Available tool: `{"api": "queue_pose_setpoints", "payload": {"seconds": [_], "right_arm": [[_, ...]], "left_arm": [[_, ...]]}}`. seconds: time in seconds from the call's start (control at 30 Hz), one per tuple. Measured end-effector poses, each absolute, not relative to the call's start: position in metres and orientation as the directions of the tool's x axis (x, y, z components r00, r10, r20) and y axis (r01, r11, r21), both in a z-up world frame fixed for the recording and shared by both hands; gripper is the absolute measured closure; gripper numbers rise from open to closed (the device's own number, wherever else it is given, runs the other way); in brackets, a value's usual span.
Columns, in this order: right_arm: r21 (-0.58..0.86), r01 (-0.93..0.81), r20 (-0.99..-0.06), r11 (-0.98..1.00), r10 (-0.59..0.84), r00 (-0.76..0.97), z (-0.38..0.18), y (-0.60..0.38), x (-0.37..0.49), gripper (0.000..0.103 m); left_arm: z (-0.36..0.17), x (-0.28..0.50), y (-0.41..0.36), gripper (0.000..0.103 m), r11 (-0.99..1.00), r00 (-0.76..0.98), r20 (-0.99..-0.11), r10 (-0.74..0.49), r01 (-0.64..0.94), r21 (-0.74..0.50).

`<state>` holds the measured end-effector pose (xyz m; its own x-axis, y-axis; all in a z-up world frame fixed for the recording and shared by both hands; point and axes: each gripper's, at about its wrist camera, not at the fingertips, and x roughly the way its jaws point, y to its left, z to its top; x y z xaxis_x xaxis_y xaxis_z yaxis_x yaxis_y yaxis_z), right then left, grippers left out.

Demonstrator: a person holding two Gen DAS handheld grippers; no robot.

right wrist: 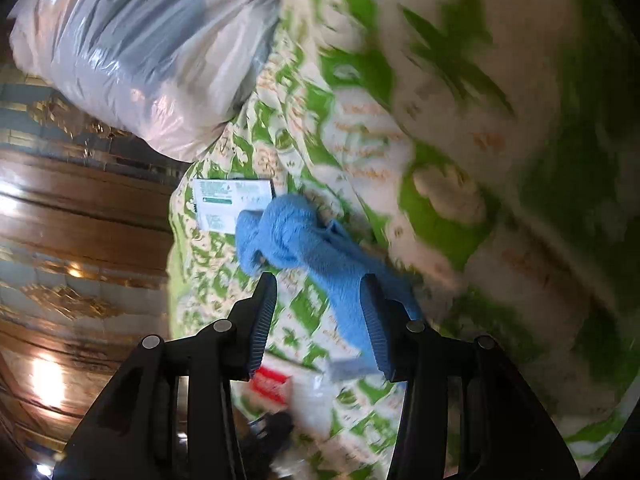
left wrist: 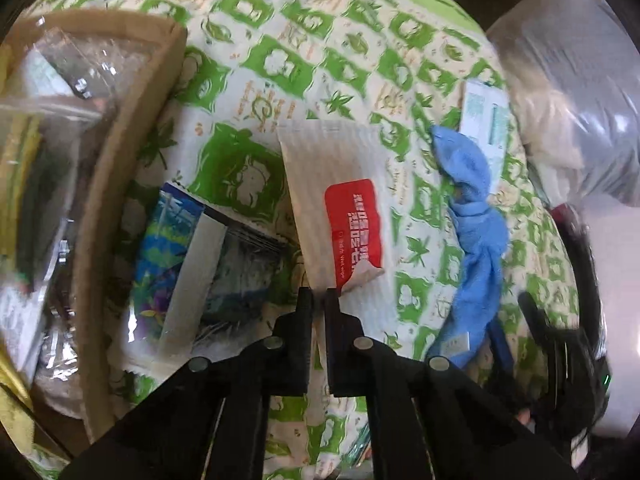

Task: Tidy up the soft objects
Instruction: 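Grasp the red-labelled packet with the left tool while the right tool grasps the blue towel, then carry the red-labelled packet and blue towel into the tray with both tools and release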

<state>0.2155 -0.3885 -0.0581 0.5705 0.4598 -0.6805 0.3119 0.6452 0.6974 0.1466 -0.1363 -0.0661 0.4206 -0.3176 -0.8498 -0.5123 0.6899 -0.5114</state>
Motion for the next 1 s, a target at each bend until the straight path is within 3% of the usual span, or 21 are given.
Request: {"api": "queue_pose_setpoints", "payload": {"seconds": [0.4, 0.43, 0.47, 0.5, 0.53, 0.67, 0.8, 1.0], "right_arm": [[0.269, 0.165, -0.892, 0.949, 0.181, 0.413, -0.072, -0.344, 0.267, 0.061], [0.254, 0.154, -0.899, 0.955, 0.174, 0.403, -0.072, -0.341, 0.267, 0.066], [0.248, 0.143, -0.907, 0.958, 0.178, 0.38, -0.07, -0.339, 0.266, 0.083], [0.233, 0.137, -0.912, 0.963, 0.168, 0.375, -0.069, -0.337, 0.265, 0.092], [0.22, 0.13, -0.915, 0.967, 0.158, 0.371, -0.067, -0.337, 0.263, 0.093], [0.305, 0.139, -0.895, 0.942, 0.233, 0.38, -0.055, -0.348, 0.253, 0.097], [0.464, 0.102, -0.815, 0.88, 0.379, 0.439, -0.031, -0.352, 0.232, 0.097], [0.511, 0.061, -0.75, 0.857, 0.411, 0.518, 0.0, -0.353, 0.2, 0.097]], "left_arm": [[-0.021, 0.095, -0.121, 0.102, 0.743, 0.464, -0.784, -0.412, -0.327, -0.584], [-0.019, 0.088, -0.116, 0.102, 0.727, 0.475, -0.764, -0.437, -0.314, -0.61], [-0.017, 0.083, -0.111, 0.102, 0.718, 0.483, -0.752, -0.449, -0.306, -0.625], [-0.015, 0.077, -0.108, 0.102, 0.711, 0.49, -0.745, -0.453, -0.305, -0.634], [-0.012, 0.069, -0.103, 0.102, 0.702, 0.499, -0.736, -0.457, -0.306, -0.643], [-0.002, 0.044, -0.083, 0.102, 0.667, 0.556, -0.695, -0.456, -0.303, -0.68], [0.008, 0.01, -0.053, 0.102, 0.634, 0.631, -0.64, -0.438, -0.288, -0.717], [0.002, -0.021, -0.021, 0.102, 0.543, 0.696, -0.555, -0.456, -0.276, -0.793]]}}
